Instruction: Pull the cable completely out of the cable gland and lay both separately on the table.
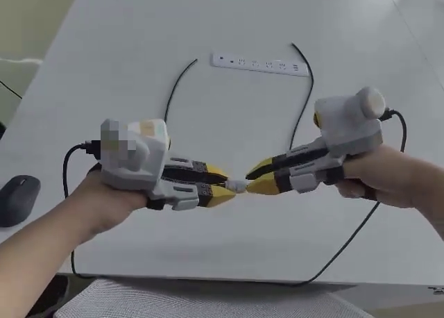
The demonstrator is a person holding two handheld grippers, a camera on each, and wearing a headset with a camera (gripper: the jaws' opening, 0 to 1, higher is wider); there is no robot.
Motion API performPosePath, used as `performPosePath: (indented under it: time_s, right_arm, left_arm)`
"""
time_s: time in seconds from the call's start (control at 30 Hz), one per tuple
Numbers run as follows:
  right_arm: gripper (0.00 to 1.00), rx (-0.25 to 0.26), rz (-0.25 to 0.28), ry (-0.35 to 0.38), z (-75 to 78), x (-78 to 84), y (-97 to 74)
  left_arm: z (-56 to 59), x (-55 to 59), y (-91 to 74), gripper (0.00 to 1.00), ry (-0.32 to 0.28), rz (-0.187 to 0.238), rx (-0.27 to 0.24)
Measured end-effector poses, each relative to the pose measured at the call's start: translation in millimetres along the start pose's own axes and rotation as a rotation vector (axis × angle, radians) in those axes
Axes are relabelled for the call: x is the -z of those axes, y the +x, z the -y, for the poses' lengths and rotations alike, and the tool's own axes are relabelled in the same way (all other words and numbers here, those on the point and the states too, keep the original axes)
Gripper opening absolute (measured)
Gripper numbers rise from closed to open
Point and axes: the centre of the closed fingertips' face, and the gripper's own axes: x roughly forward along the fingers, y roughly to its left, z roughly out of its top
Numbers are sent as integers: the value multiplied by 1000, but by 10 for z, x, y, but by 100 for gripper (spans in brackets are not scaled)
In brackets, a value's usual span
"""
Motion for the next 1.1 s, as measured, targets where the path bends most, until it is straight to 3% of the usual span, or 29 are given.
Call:
performPosePath:
  time_s: [0.03, 0.1, 0.27, 0.7, 0.87, 0.97, 1.03, 1.1]
  right_arm:
    - [16, -38, 3, 40, -47, 5, 13]
    - [15, -39, -4, 42, -2, 27, 33]
    - [13, -95, -20, 81, -60, 80, 100]
    - [10, -130, -22, 159, -75, 83, 92]
    - [9, -131, -34, 146, -83, 99, 92]
    - [8, -124, -42, 118, -90, 115, 101]
    - [8, -111, -56, 61, -80, 132, 101]
    - [7, -103, -70, 59, -90, 147, 108]
  left_arm:
    - [9, -4, 2, 15, 8, -2, 4]
    - [14, -20, 4, 15, 28, -2, 6]
    - [11, -29, 14, 15, 42, -9, 11]
    - [16, -22, 42, 15, 73, -34, 22]
    - [23, -19, 45, 15, 76, -37, 21]
    - [33, -7, 46, 14, 75, -42, 22]
    - [37, 6, 51, 14, 74, -46, 22]
    - [39, 23, 60, 14, 62, -52, 25]
